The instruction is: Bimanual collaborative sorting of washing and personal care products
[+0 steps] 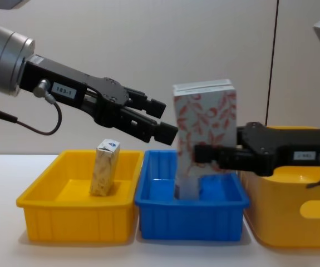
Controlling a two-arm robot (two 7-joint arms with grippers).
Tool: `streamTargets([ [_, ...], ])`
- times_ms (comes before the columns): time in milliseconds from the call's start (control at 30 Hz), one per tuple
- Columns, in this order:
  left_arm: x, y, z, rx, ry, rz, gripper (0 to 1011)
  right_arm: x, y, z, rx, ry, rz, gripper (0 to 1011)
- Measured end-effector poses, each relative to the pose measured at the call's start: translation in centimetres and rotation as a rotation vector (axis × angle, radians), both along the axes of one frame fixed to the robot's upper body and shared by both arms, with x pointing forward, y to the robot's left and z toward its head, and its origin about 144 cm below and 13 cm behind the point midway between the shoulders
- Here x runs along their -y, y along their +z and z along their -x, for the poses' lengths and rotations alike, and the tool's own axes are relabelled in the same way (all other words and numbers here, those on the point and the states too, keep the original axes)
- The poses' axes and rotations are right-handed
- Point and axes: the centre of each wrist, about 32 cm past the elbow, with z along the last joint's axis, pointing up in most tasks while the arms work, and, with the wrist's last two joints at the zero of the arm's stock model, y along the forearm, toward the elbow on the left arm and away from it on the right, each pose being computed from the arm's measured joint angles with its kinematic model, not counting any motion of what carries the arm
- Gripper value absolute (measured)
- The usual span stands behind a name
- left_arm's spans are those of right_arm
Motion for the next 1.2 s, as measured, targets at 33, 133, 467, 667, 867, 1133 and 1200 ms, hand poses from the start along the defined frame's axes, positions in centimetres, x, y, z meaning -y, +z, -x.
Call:
streamTargets([
  [33,0.0,0.0,0.0,0.000,0.000,0.000,1001,0.0,0.0,0.0,0.000,0.000,0.000,374],
  [133,0.0,0.0,0.0,0.000,0.000,0.000,1001,1.0,0.0,0.3,0.001,-0.028,0.000,374],
  [467,0.0,0.0,0.0,0.000,0.000,0.000,1001,3.8,0.4,1.6,0.000,-0.125,-0.022,374],
  [667,0.0,0.0,0.0,0.000,0.000,0.000,1001,5.2,0.6,2.5,-0.002,-0.200,-0.045,374],
  [867,0.0,0.0,0.0,0.000,0.000,0.000,1001,6.4,0.9,3.1,-0.001,-0.282,-0.063,374],
  [1133,0.0,0.0,0.0,0.000,0.000,0.000,1001,7.4,1.1,3.5,-0.001,-0.397,-0.074,374],
  [1200,0.0,0.0,0.0,0.000,0.000,0.000,1001,7.5,1.1,3.5,0.001,-0.432,-0.073,374],
])
